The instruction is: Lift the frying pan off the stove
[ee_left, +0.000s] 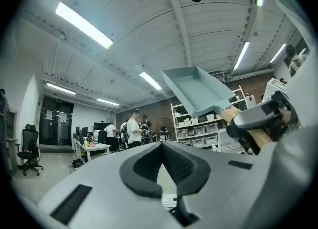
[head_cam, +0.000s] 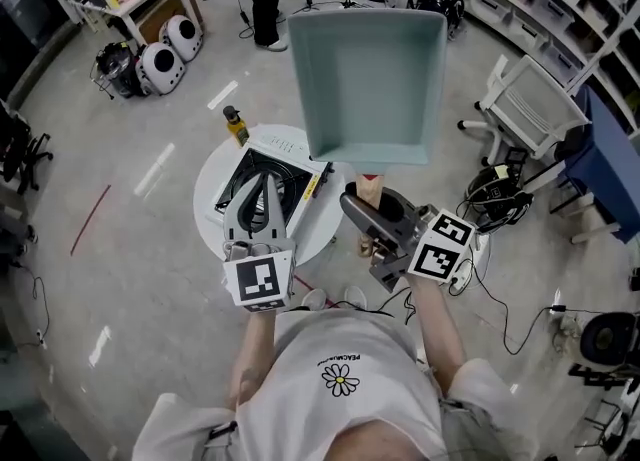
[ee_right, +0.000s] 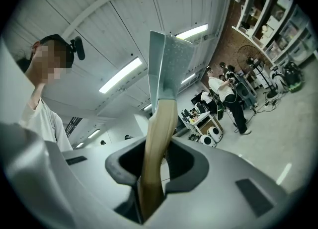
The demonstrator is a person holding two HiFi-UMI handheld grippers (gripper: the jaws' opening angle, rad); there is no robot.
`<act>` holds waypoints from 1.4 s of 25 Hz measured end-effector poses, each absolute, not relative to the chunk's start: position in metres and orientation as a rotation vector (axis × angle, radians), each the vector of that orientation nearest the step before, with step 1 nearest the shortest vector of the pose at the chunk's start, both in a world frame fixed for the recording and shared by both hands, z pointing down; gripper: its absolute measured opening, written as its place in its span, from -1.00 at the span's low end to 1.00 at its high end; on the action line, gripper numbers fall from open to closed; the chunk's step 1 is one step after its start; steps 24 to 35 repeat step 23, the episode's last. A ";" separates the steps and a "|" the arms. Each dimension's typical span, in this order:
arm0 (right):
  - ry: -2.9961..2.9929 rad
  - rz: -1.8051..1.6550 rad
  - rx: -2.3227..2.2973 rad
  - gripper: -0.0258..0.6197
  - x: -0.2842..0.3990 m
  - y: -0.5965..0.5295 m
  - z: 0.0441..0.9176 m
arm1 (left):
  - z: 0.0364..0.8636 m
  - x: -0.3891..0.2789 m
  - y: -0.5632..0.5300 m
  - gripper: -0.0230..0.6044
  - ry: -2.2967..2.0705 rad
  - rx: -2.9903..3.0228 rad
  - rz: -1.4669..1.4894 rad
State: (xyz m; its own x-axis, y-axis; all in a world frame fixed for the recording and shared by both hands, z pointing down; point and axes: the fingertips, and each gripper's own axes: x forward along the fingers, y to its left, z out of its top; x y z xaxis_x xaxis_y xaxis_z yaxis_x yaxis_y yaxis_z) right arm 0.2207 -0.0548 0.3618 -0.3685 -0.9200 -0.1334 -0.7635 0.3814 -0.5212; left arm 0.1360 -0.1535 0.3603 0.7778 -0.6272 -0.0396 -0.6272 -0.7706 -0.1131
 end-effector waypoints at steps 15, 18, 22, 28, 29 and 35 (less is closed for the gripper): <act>2.225 -0.525 -1.449 -0.62 0.228 -0.050 0.356 | 0.354 0.136 -0.152 -0.93 1.013 -2.839 -0.007; 2.230 -0.515 -1.444 -0.62 0.228 -0.049 0.355 | 0.355 0.137 -0.150 -0.93 1.001 -2.841 0.002; 2.233 -0.512 -1.438 -0.62 0.226 -0.052 0.355 | 0.355 0.135 -0.152 -0.93 1.006 -2.837 -0.002; 2.233 -0.512 -1.437 -0.62 0.226 -0.053 0.355 | 0.355 0.135 -0.153 -0.93 1.006 -2.837 -0.002; 2.233 -0.512 -1.437 -0.62 0.226 -0.053 0.355 | 0.355 0.135 -0.153 -0.93 1.006 -2.837 -0.002; 2.233 -0.512 -1.437 -0.62 0.226 -0.053 0.355 | 0.355 0.135 -0.153 -0.93 1.006 -2.837 -0.002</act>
